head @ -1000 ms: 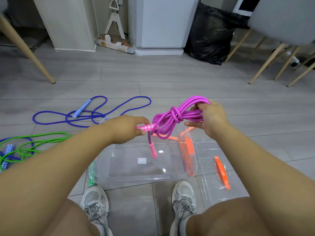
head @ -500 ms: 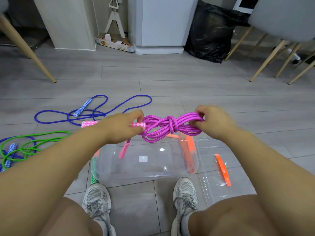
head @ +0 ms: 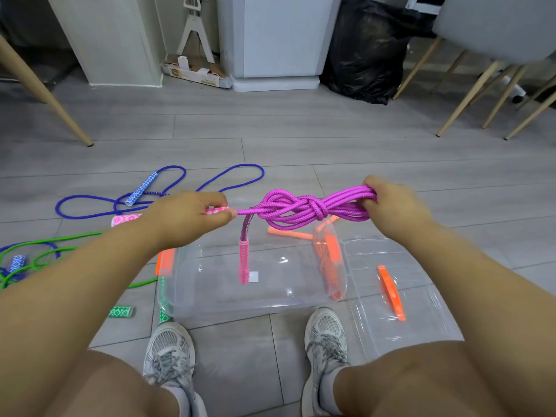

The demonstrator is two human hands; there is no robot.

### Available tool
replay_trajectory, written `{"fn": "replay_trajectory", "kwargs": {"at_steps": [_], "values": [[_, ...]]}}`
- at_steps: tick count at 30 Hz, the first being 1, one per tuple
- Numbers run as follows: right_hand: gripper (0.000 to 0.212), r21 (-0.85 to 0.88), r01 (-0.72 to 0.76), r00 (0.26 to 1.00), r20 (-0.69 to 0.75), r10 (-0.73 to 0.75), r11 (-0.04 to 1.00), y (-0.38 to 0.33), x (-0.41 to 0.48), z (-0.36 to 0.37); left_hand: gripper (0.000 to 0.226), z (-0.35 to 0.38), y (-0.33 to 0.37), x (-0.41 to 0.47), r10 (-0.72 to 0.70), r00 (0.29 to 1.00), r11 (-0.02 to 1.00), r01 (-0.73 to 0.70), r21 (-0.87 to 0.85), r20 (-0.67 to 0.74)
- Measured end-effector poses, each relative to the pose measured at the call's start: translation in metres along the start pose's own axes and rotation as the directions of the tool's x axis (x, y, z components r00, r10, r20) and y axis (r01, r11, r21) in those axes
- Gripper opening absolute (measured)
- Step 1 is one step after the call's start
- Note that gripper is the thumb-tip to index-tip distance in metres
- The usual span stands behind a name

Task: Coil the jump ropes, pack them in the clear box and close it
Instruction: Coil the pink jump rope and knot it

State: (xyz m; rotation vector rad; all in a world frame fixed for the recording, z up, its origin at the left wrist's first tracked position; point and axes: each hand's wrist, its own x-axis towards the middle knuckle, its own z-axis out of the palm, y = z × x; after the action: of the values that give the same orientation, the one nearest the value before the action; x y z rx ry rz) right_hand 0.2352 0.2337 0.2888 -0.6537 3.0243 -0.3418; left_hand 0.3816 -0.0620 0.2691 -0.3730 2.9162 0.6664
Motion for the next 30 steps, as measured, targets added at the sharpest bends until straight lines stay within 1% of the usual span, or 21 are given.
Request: {"fn": "replay_trajectory", "kwargs": {"at_steps": [1, 3, 5, 7, 9, 10, 12, 14, 17, 19, 22, 25, 27, 30], "values": [[0.004, 0.020, -0.012, 1.000, 0.001, 0.012, 1.000, -0.003, 0.001, 0.001, 0.031, 0.004, 0.002, 0.002, -0.003, 1.000, 1.000, 0.003, -0.013, 0.002], [0.005, 0.047, -0.026, 1.000, 0.004, 0.026, 0.999, -0.008, 0.001, 0.003, 0.021, 0.009, 0.007, 0.005, -0.002, 1.000, 0.992, 0.006, -0.128, 0.031], [0.006, 0.053, -0.040, 0.999, -0.003, 0.040, 0.998, -0.014, 0.003, 0.006, 0.013, 0.011, 0.009, 0.006, 0.038, 0.998, 0.985, -0.030, -0.169, 0.041], [0.007, 0.048, -0.064, 0.998, -0.019, 0.065, 0.997, -0.019, 0.005, 0.008, 0.016, 0.013, 0.015, 0.008, 0.069, 0.997, 0.988, -0.064, -0.140, 0.033], [0.011, 0.032, -0.080, 0.996, -0.029, 0.081, 0.996, -0.020, 0.007, 0.008, 0.017, 0.017, 0.018, 0.008, 0.059, 0.998, 0.994, -0.057, -0.088, 0.026], [0.011, 0.025, -0.090, 0.995, -0.031, 0.090, 0.996, -0.020, 0.009, 0.008, 0.020, 0.019, 0.019, 0.008, 0.049, 0.999, 0.996, -0.048, -0.073, 0.017], [0.009, 0.025, -0.115, 0.993, -0.023, 0.115, 0.993, -0.017, 0.009, 0.006, 0.028, 0.022, 0.021, 0.007, 0.049, 0.999, 0.994, -0.050, -0.092, -0.015], [0.009, 0.033, -0.119, 0.993, -0.003, 0.119, 0.992, -0.012, 0.009, 0.004, 0.035, 0.020, 0.025, 0.005, 0.087, 0.996, 0.988, -0.091, -0.125, -0.033], [0.014, 0.058, -0.119, 0.992, 0.040, 0.117, 0.991, -0.005, 0.006, 0.001, 0.042, 0.012, 0.029, 0.003, 0.155, 0.988, 0.984, -0.156, -0.084, -0.026], [0.015, 0.059, -0.135, 0.990, 0.052, 0.132, 0.989, 0.003, 0.003, -0.003, 0.043, 0.007, 0.025, 0.004, 0.161, 0.987, 0.983, -0.163, -0.087, -0.025], [0.016, 0.030, -0.160, 0.986, 0.041, 0.159, 0.987, 0.011, 0.001, -0.007, 0.044, 0.006, 0.022, 0.009, 0.151, 0.988, 0.983, -0.153, -0.104, -0.021], [0.015, 0.040, -0.188, 0.982, 0.004, 0.188, 0.981, 0.009, 0.004, -0.006, 0.041, 0.012, 0.028, 0.012, 0.130, 0.991, 0.985, -0.131, -0.112, -0.014], [0.015, 0.076, -0.204, 0.978, -0.029, 0.206, 0.976, 0.008, 0.005, -0.007, 0.036, 0.014, 0.031, 0.012, 0.133, 0.991, 0.983, -0.135, -0.121, -0.025], [0.017, 0.135, -0.220, 0.973, -0.035, 0.226, 0.966, 0.012, 0.003, -0.011, 0.031, 0.013, 0.033, 0.011, 0.156, 0.987, 0.976, -0.158, -0.151, -0.028]]}}
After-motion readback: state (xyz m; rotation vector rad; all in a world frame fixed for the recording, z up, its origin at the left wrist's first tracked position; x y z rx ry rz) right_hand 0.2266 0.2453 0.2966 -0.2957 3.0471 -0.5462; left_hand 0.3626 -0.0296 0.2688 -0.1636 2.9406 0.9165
